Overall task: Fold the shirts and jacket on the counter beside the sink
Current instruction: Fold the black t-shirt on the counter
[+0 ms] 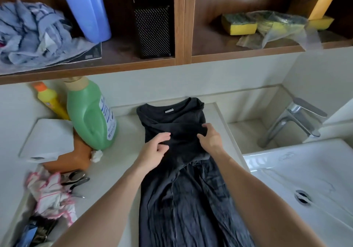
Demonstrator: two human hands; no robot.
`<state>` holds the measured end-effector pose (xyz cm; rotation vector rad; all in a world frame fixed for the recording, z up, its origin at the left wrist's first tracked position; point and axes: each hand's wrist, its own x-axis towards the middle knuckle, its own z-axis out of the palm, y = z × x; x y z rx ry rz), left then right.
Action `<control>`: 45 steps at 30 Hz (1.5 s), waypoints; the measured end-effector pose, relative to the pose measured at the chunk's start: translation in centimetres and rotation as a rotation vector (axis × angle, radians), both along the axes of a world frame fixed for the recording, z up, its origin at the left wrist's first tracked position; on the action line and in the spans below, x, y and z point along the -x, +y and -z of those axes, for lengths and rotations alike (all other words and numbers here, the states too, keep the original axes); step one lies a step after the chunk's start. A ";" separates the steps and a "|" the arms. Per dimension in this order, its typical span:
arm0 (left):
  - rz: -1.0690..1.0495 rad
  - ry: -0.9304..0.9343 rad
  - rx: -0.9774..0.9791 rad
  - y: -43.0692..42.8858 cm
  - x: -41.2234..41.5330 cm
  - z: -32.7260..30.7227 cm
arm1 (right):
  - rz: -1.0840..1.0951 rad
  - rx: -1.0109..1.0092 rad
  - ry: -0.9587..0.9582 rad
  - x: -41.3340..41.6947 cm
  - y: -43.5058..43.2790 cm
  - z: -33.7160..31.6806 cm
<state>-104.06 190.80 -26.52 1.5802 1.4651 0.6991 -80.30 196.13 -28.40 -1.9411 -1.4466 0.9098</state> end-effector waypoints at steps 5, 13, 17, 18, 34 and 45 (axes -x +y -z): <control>0.247 0.670 -0.085 1.5 1.6 2.8 | -0.134 -0.268 -0.116 1.8 2.4 0.7; -0.230 0.369 -0.080 5.9 2.0 2.0 | -0.009 -0.083 -0.203 -0.1 6.6 0.9; -0.508 0.167 -0.099 10.8 4.2 1.8 | -0.024 -0.231 -0.135 -0.5 10.3 -0.3; -0.540 0.087 -0.041 11.9 4.7 1.8 | -0.055 -0.249 -0.136 -0.4 11.2 -0.7; -0.648 -0.033 0.030 16.5 7.7 0.4 | 0.012 -0.152 0.175 -0.2 15.2 -2.6; -0.644 -0.294 -0.073 4.8 7.5 -3.2 | 0.054 -0.330 0.325 -3.2 3.0 -6.3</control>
